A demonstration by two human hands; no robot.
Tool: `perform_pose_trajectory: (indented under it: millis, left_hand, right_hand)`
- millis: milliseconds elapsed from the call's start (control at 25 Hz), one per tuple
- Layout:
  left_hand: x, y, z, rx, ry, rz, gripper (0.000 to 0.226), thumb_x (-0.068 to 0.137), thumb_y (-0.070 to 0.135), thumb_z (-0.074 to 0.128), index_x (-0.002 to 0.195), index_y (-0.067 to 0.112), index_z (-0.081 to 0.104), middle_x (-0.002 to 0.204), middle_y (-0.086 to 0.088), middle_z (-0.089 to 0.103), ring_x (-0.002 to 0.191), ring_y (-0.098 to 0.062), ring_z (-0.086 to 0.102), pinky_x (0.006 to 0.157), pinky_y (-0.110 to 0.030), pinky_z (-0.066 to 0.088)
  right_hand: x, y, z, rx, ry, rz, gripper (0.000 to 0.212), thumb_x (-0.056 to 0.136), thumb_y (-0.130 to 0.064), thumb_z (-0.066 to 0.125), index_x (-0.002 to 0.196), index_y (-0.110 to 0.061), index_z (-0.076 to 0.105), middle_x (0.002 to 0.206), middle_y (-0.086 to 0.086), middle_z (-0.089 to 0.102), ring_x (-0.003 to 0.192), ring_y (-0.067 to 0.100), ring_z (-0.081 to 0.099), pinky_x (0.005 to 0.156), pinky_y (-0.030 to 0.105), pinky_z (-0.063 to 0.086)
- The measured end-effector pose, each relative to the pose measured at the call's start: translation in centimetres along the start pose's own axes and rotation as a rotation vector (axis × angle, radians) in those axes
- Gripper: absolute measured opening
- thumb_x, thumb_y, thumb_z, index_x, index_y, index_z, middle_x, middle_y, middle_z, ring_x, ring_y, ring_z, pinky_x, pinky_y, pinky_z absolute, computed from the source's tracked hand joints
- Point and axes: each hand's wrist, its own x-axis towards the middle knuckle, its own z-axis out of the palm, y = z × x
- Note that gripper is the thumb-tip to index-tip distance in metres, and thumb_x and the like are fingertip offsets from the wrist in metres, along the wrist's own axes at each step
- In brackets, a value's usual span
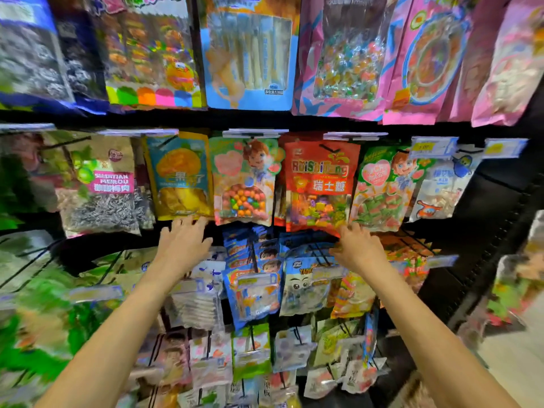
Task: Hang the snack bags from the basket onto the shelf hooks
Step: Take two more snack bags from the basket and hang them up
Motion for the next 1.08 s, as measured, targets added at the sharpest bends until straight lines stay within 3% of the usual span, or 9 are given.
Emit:
perform_pose_trajectory:
  millis: [120,320,480,880,1000,1080]
  left_hand:
    - [-4.2,-1.2,-2.8,0.018,-0.037,0.014,0.048,0.098,0.046,0.046,0.139,0.023,0.042,0.134,-0.006,0.051,0.123,-0.031,0.047,0.092,-0.046,0.044]
    - [-12.6,-5.3,-6.0,0.135,-0.028,0.020,0.042,0.096,0.042,0.046,0.130,0.018,0.047,0.124,-0.010,0.054,0.115,-0.034,0.050,0.086,-0.046,0.046]
    - [-19.8,-10.0,-6.9,0.184,-0.059,-0.063,0.046,0.093,0.044,0.051,0.131,0.019,0.049,0.130,-0.011,0.052,0.121,-0.034,0.048,0.094,-0.048,0.043]
    - [-34.2,-26.1,-11.3,0.242,-0.090,-0.334,0.049,0.098,0.046,0.046,0.139,0.019,0.043,0.138,-0.011,0.049,0.129,-0.035,0.043,0.102,-0.052,0.037]
    - [-38.6,-33.0,-12.2,0.223,-0.136,-0.437,0.053,0.098,0.043,0.047,0.145,0.021,0.037,0.145,-0.012,0.043,0.135,-0.036,0.037,0.108,-0.057,0.031]
    - [-41.5,-38.0,-12.7,0.225,-0.152,-0.478,0.050,0.097,0.041,0.047,0.142,0.020,0.039,0.142,-0.013,0.045,0.133,-0.037,0.037,0.105,-0.058,0.035]
  right_hand:
    - [-3.4,-2.8,-1.1,0.005,-0.051,-0.058,0.058,0.097,-0.045,0.053,0.142,-0.015,0.033,0.145,0.012,0.034,0.135,0.037,0.034,0.104,0.049,0.037]
    - [-9.8,-8.8,-0.3,0.041,0.021,-0.201,0.059,0.098,-0.047,0.049,0.146,-0.016,0.034,0.147,0.012,0.033,0.135,0.036,0.033,0.106,0.050,0.036]
    - [-14.4,-15.4,0.9,0.089,0.030,-0.356,0.053,0.100,-0.044,0.045,0.144,-0.014,0.035,0.147,0.013,0.033,0.134,0.035,0.033,0.105,0.049,0.035]
    - [-22.7,-34.6,-0.3,0.028,0.032,-0.684,0.052,0.101,-0.040,0.046,0.144,-0.012,0.037,0.147,0.016,0.036,0.135,0.037,0.033,0.107,0.052,0.035]
    - [-25.8,-42.6,-1.1,0.011,0.038,-0.765,0.051,0.100,-0.042,0.047,0.141,-0.012,0.041,0.145,0.015,0.039,0.134,0.036,0.035,0.105,0.050,0.036]
    - [-28.1,-48.4,-1.2,0.017,0.033,-0.822,0.051,0.100,-0.043,0.046,0.141,-0.013,0.041,0.145,0.014,0.040,0.134,0.036,0.036,0.105,0.050,0.037]
